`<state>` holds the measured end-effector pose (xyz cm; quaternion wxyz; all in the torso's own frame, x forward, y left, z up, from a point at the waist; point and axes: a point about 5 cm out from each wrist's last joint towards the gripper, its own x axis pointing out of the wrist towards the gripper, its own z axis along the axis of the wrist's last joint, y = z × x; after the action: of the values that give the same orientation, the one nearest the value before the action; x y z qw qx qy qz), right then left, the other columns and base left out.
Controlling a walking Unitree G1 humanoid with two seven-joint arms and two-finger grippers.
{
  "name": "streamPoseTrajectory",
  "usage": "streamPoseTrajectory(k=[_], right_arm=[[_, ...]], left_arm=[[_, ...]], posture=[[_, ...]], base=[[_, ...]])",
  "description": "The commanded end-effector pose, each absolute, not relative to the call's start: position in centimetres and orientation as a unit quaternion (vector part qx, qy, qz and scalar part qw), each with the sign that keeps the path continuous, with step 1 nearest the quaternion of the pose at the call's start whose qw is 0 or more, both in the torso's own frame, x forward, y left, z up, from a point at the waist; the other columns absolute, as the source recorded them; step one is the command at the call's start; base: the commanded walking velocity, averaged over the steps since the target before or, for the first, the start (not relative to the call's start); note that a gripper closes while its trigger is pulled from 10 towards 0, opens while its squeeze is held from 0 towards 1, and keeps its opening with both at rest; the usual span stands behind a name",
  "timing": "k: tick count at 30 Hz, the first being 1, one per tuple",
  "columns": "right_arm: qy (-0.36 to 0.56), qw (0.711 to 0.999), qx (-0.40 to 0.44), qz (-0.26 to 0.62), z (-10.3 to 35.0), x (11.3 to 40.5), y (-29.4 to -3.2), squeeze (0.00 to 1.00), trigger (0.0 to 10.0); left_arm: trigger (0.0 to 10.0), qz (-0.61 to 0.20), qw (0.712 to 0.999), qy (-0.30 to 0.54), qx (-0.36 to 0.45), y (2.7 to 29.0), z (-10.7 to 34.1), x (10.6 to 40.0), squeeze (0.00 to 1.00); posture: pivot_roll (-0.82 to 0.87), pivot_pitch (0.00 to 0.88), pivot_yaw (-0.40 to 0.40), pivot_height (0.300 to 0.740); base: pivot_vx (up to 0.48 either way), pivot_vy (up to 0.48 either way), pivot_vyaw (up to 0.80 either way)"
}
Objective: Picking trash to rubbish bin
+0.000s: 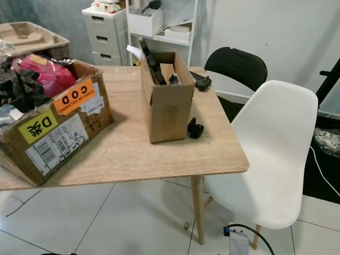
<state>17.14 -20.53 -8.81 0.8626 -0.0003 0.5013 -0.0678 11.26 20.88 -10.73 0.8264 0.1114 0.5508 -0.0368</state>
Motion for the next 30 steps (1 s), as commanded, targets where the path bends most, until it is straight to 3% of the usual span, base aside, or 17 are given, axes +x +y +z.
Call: streamPoseTrajectory(k=[1,19,30], right_arm=[[0.509,0.858,-0.011,-0.058,-8.9,16.9,-20.5,0.0,10.0],[0.511,0.856,-0.028,-0.067,-8.8,16.7,-21.7,0.0,10.0],[0.502,0.862,-0.042,-0.05,-8.3,17.9,-21.4,0.0,10.0]], left_arm=[[10.0,-0.068,0.818,0.558,0.123,19.9,-11.0,11.0,0.0],[10.0,-0.079,0.801,0.577,0.139,19.6,-11.4,9.7,0.0],[10.0,-0.084,0.799,0.576,0.149,19.6,-11.3,9.9,0.0]], posture=[[0.1,0.085,-0.053,0.74],[0.1,0.058,-0.076,0.74],[0.1,0.029,-0.083,0.74]], base=[[0.0,0.0,0.0],[0.0,0.0,0.0],[-0.273,0.0,0.0]])
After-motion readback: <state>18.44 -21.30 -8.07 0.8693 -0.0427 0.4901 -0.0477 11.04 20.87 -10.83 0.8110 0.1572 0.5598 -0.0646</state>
